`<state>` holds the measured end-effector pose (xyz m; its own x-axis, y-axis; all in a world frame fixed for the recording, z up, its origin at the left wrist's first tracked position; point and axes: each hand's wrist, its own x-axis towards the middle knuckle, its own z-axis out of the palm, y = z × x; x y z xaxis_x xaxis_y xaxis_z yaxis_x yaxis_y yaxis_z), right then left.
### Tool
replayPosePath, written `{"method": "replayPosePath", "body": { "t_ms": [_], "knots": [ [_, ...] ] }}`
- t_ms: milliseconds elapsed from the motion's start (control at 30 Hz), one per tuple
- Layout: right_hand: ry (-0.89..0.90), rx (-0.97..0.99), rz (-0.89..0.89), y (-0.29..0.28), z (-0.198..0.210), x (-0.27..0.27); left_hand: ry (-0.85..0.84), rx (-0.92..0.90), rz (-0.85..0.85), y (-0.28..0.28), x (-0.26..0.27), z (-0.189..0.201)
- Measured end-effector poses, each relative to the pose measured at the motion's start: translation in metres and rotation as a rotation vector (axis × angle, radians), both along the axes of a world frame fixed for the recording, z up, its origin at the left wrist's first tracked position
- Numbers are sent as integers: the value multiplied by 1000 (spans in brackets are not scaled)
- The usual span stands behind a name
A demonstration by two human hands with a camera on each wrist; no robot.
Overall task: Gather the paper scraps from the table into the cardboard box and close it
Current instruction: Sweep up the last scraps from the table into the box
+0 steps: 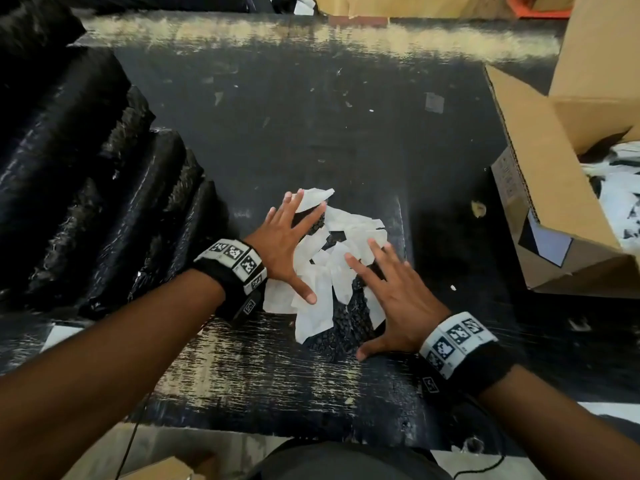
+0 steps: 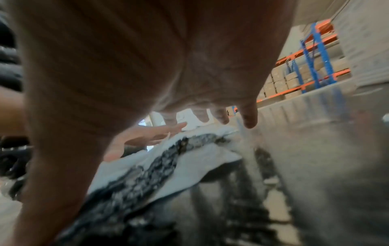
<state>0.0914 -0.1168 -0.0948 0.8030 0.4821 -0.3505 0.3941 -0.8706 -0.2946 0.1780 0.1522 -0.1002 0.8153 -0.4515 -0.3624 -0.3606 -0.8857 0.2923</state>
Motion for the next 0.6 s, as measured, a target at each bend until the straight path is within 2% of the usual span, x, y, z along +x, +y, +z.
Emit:
{"method": "replayPosePath", "body": {
  "t_ms": [67, 133, 233, 367, 500, 600],
  "knots": [
    [3, -20, -4, 8, -10, 7, 67, 54, -59, -6, 5, -4],
    [-2, -9, -52, 13, -15, 20, 91, 34, -91, -11, 2, -6],
    [-42, 16, -124, 16, -13, 40, 98, -110, -38, -15, -10, -9],
    [-20, 36, -103, 12, -5, 48, 57, -240, 19, -7, -25, -7],
    [10, 23, -135, -11, 9, 47, 64, -118, 19, 14, -35, 2],
    [34, 28, -205, -25, 13, 34, 115, -25, 107, 25, -48, 0]
  ]
}}
